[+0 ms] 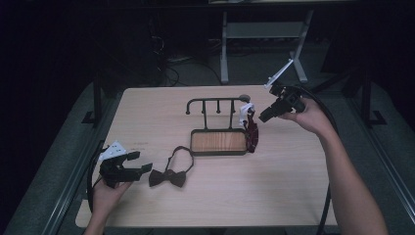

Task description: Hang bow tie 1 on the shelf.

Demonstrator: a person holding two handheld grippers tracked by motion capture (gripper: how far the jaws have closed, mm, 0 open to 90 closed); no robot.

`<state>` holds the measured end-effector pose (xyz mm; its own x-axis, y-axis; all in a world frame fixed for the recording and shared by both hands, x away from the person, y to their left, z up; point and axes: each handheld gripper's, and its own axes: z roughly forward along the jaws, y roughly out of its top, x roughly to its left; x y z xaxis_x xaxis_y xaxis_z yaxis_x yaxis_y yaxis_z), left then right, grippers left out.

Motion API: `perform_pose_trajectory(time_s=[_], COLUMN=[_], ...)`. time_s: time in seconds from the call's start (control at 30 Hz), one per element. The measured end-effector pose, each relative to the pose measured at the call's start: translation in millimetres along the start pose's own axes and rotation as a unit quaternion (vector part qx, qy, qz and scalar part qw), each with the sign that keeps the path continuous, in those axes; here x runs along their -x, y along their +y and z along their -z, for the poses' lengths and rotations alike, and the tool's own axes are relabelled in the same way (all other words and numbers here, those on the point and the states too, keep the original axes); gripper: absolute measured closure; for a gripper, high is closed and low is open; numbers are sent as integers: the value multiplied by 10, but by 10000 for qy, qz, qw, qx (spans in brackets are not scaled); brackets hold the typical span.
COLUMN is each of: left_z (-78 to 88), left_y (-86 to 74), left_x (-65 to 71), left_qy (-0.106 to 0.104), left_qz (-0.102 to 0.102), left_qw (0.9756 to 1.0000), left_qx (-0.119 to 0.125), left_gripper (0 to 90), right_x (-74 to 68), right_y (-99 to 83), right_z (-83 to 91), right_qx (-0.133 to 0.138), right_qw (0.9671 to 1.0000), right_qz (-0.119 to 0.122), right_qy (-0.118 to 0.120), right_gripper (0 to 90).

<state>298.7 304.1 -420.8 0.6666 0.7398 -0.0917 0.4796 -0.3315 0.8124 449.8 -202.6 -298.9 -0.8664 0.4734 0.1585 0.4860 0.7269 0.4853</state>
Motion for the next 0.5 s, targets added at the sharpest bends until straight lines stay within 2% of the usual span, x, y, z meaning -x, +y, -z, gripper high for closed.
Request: perform_pose_trajectory(time_s=[0.3, 0.5], left_z=[-19, -35], left_y=[16, 23], left_x=[18, 30], left_qy=[-30, -67], left_qz=[-70, -93], left_qw=[9999, 9999], left_qx=[-100, -128], left_gripper=[262, 263], right_x=[-113, -167], right_y=[-164, -242], right_z=[-28, -35], right_qx=[106, 122], right_qw=[9995, 9992], right_qz=[210, 282], right_qy=[210, 259], right_gripper=[689, 661])
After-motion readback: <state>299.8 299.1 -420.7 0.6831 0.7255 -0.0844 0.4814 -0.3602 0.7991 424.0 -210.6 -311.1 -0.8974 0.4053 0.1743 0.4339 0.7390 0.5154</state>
